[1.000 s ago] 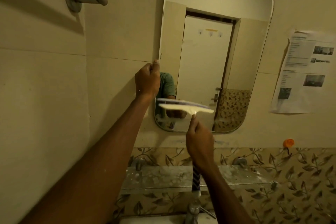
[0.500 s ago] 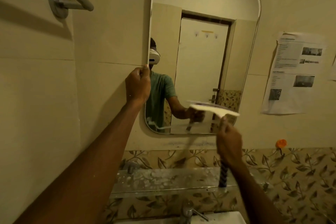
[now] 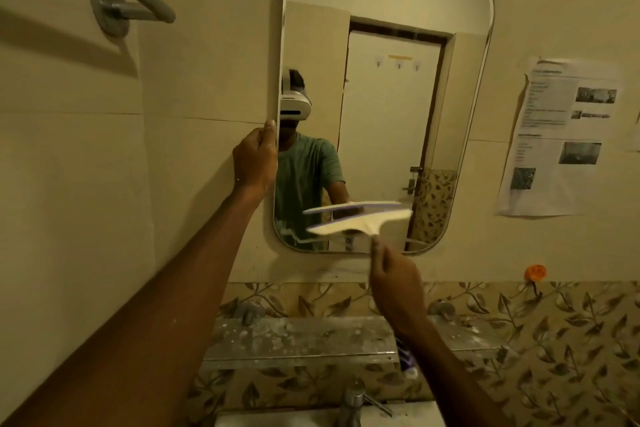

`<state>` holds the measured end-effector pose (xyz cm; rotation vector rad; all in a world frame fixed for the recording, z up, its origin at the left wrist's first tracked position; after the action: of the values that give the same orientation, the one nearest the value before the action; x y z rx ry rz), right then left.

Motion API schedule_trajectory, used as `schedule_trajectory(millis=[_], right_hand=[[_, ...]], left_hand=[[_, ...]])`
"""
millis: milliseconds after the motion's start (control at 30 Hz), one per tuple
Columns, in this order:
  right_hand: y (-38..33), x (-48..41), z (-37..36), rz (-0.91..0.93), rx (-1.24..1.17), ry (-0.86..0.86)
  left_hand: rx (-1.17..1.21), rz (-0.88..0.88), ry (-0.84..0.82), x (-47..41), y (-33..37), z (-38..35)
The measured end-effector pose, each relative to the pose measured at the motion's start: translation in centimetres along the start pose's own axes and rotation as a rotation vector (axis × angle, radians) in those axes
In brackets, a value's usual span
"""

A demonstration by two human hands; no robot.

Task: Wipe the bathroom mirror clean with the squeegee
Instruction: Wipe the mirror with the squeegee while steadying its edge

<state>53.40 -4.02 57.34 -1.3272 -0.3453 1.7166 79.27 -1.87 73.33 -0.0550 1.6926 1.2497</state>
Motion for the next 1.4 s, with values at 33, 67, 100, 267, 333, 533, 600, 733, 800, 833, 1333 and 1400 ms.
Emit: schedule_trajectory(millis=[33, 67, 100, 267, 333, 533, 600, 733, 800, 833, 1333, 1400], right_hand=[[-1.8, 0.0, -1.5, 0.069, 0.059, -0.036], [-3.6, -0.1, -2.9, 0.145, 0.151, -0.049], [-5.3, -0.3, -3.9, 0.212, 0.254, -0.049], [-7.7, -1.4, -7.1, 0.364, 0.527, -0.103], [-6.9, -1.4, -7.3, 0.392, 0.56, -0.11], [-3.1, -1.7, -5.4, 0.465, 0.688, -0.134], [-1.5, -1.9, -4.4, 0.476, 0.709, -0.14], [1.3, -2.7, -2.4, 0.482, 0.767, -0.191], [2.5, -2.7, -1.2, 0.456, 0.779, -0.191], [2.6, -2.5, -0.8, 0.452, 0.782, -0.183], [7.7, -3.8, 2.1, 0.442, 0.801, -0.241], [10.6, -3.7, 4.0, 0.352, 0.846, -0.24]], left_hand=[[0.009, 0.012, -0.009, 0.0, 0.0, 0.1], [0.027, 0.033, -0.018, -0.1, -0.1, 0.2], [0.047, 0.058, -0.027, 0.0, -0.2, 0.2], [0.065, 0.075, -0.034, 0.3, 0.2, 0.4], [0.073, 0.081, -0.034, 0.3, 0.2, 0.2], [0.085, 0.072, -0.02, 0.3, 0.2, 0.0], [0.09, 0.077, -0.009, 0.4, 0.2, -0.1], [0.083, 0.077, 0.0, 0.7, -0.1, -0.2], [0.055, 0.07, -0.002, 0.9, -0.2, -0.3], [0.045, 0.069, 0.001, 1.0, -0.2, -0.3], [0.049, 0.079, 0.18, 1.7, 0.1, -1.2], [0.05, 0.072, 0.19, 1.7, 0.1, -1.3]])
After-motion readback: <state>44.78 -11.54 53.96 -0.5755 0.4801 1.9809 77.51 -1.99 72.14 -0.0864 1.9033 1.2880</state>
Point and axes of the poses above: each hand's wrist, its own x-axis away from the middle knuckle, its own z-axis out of the back of the hand, y = z × x, the point moved 7 cm from there along -x, towards the middle knuckle, and after that the axes turned 4 degrees about -z, right-handed, at the moved point
